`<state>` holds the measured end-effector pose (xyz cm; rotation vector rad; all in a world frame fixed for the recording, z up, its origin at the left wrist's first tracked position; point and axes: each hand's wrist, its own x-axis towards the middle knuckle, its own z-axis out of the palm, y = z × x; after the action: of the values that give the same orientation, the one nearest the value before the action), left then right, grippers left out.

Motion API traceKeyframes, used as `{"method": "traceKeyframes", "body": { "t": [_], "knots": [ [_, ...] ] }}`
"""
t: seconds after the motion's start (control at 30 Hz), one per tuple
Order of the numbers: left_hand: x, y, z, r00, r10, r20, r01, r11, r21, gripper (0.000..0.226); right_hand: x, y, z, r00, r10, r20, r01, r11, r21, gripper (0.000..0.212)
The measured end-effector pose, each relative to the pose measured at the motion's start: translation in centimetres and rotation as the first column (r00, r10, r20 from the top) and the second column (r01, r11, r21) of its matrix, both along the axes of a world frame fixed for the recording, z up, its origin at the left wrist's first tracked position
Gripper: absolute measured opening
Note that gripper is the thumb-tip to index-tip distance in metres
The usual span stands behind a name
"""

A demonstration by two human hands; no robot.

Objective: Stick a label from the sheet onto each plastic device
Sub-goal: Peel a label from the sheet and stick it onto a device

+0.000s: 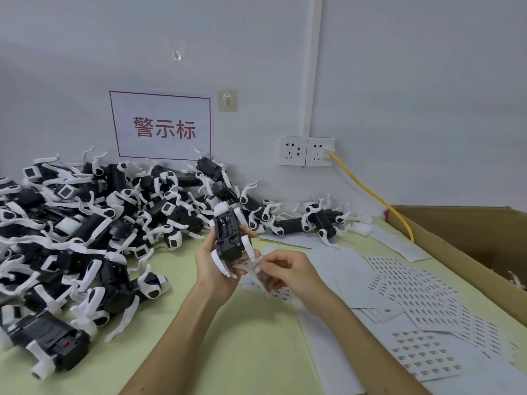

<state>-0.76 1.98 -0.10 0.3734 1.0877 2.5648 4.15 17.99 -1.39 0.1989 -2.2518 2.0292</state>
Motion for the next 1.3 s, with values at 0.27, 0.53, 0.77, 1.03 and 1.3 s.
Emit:
{"method": "traceKeyframes", "body": {
  "t": [0.27,0.53,0.77,1.03,1.3],
  "knots": [
    [-0.7,0.3,-0.5,0.984,0.178,0.01,-0.173,0.967,-0.188,0.052,-0.3,0.4,0.1,0.987,-0.163,-0.013,0.16,0.978,-0.131,0.008],
    [-1.7,-0.7,-0.6,0.917,0.39,0.086,-0.339,0.874,-0.349,0.051,-0.2,0.9,0.6,0.979,-0.204,-0.028,0.194,0.958,-0.213,0.01],
    [-1.1,-1.0,0.6,0.97,0.166,0.178,-0.186,0.977,0.101,0.038,-0.2,0.8,0.7,0.964,-0.266,-0.013,0.257,0.94,-0.226,0.004],
    [-0.5,-0.5,1.0,0.984,0.112,0.142,-0.118,0.993,0.032,0.048,-0.3,1.1,0.5,0.967,-0.253,-0.033,0.238,0.939,-0.249,0.014],
    [-1.2,-0.6,0.4,0.988,0.1,0.115,-0.1,0.995,0.0,0.05,-0.2,1.1,0.5,0.959,-0.267,-0.093,0.251,0.955,-0.154,0.033]
  ]
}}
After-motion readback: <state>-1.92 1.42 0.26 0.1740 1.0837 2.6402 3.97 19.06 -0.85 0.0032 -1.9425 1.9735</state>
